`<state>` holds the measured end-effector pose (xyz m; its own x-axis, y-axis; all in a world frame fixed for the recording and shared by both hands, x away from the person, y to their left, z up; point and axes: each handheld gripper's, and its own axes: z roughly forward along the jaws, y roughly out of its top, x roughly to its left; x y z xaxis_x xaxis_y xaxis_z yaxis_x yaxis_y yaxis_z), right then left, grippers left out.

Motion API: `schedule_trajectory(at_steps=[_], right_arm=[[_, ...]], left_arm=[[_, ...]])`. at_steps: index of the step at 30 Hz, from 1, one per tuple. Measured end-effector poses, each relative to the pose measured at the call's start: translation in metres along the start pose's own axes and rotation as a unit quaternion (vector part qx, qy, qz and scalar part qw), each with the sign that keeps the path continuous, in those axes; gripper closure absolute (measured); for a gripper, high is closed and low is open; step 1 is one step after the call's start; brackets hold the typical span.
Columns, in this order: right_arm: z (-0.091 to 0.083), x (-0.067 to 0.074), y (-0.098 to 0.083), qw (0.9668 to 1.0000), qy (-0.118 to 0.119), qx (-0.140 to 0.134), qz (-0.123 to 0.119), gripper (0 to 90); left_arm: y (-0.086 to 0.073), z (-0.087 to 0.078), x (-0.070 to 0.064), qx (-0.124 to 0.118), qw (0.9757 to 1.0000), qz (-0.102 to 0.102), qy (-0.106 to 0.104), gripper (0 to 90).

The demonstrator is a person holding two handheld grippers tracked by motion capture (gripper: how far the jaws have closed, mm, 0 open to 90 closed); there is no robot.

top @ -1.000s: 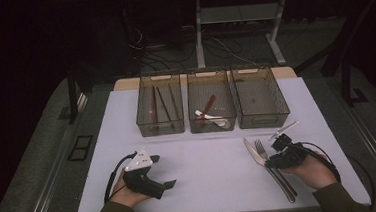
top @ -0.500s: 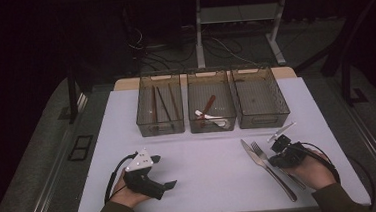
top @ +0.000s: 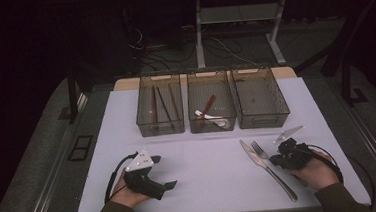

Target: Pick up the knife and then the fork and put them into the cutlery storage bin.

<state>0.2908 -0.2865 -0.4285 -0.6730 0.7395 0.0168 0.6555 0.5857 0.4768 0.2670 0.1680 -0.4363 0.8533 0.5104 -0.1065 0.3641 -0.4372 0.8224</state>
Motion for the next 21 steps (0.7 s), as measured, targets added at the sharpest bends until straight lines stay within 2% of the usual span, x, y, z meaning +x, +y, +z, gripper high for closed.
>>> schedule_trajectory(at_steps=[5,13,21], right_arm=[[-0.006,-0.011,-0.003,0.9992,0.017,-0.030,0.021,86.0],[-0.015,-0.019,-0.007,0.9968,0.022,-0.065,0.041,86.0],[-0.022,-0.023,-0.007,0.9940,0.019,-0.097,0.048,86.1]], left_arm=[[0.000,0.000,0.000,-0.001,1.0000,0.001,-0.001,0.0],[0.000,0.000,0.000,-0.003,1.0000,0.000,-0.002,0.0],[0.000,0.000,0.001,-0.004,1.0000,-0.003,-0.003,0.0]])
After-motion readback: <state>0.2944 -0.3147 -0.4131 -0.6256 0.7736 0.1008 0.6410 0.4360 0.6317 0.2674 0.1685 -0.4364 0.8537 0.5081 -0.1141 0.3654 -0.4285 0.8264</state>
